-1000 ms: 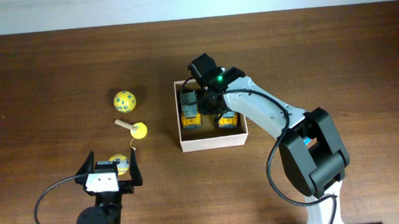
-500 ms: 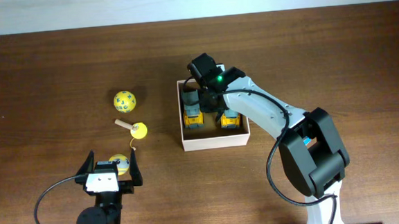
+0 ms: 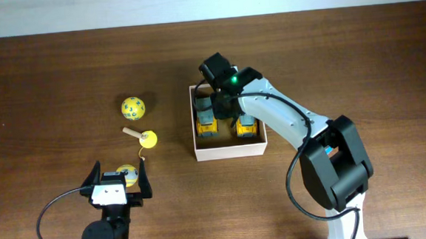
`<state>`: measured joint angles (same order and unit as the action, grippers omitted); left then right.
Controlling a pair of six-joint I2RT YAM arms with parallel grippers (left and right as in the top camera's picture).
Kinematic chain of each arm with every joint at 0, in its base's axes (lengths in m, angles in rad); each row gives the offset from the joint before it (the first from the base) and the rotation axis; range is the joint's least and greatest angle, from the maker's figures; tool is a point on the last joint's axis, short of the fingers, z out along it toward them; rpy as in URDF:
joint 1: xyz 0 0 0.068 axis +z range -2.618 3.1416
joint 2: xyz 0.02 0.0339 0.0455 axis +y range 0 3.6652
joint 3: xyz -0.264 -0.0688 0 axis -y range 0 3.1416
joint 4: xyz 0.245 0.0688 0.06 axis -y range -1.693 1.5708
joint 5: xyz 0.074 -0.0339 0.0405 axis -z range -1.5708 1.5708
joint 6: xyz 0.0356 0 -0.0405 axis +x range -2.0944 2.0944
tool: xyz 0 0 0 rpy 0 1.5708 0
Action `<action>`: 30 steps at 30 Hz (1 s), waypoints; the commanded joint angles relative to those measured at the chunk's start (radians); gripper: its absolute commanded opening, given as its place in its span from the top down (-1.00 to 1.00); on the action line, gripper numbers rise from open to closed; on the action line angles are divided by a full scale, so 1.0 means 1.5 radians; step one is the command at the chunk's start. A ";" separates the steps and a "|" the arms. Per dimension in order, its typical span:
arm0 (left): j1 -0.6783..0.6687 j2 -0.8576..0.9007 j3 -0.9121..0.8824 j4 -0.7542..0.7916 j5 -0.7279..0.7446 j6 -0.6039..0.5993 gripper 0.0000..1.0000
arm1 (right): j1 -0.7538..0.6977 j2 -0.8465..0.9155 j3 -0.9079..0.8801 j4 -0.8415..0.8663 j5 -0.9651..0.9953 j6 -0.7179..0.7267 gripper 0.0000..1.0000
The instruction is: Pack container
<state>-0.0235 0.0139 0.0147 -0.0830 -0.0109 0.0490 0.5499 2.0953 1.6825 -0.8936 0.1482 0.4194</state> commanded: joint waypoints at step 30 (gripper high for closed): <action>0.004 -0.002 -0.004 -0.001 0.005 0.011 -0.98 | 0.040 -0.023 0.019 -0.237 -0.057 0.078 0.92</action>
<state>-0.0235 0.0139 0.0147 -0.0830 -0.0109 0.0490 0.5987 2.0899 1.7332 -1.2587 0.0586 0.5041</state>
